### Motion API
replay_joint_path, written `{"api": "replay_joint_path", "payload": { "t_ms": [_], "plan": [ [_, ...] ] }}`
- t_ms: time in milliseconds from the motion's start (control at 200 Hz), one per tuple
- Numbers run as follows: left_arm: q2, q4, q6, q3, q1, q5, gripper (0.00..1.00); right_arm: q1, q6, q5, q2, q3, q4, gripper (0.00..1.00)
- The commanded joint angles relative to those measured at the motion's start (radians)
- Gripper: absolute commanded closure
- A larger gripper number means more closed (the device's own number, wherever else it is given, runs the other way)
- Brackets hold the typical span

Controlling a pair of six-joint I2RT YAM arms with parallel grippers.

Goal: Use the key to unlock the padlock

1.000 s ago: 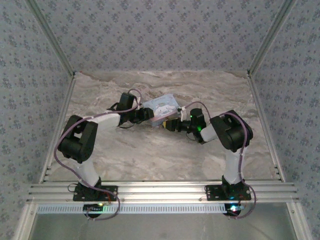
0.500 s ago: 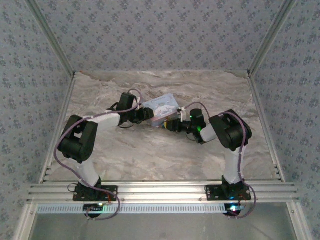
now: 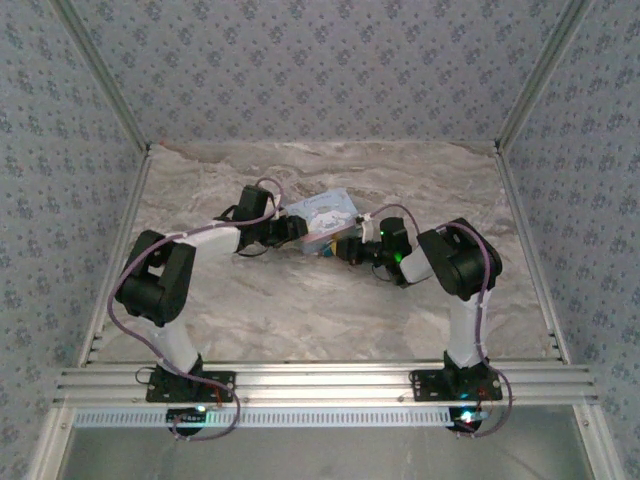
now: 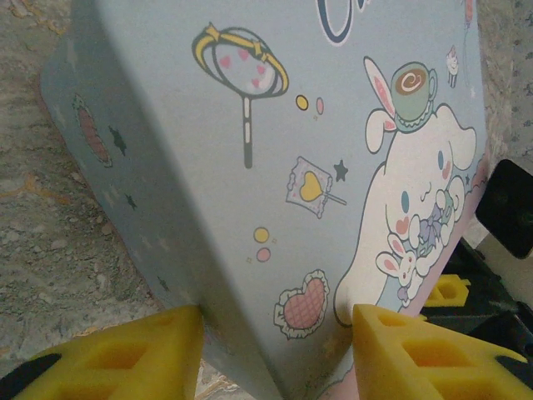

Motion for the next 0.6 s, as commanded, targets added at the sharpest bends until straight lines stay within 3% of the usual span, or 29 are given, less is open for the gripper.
{"api": "replay_joint_path", "payload": {
  "t_ms": [0, 145, 595],
  "plan": [
    [0.002, -0.069, 0.006, -0.034, -0.007, -0.041, 0.51, 0.0, 0.026, -0.005, 0.017, 0.022, 0.039, 0.93],
    [0.001, -0.069, 0.006, -0.035, -0.007, -0.044, 0.51, -0.008, 0.05, 0.006, 0.017, 0.008, 0.067, 1.0],
    [-0.01, -0.07, 0.004, -0.045, -0.007, -0.052, 0.51, -0.037, 0.153, 0.028, 0.012, -0.038, 0.186, 1.0]
  ]
}}
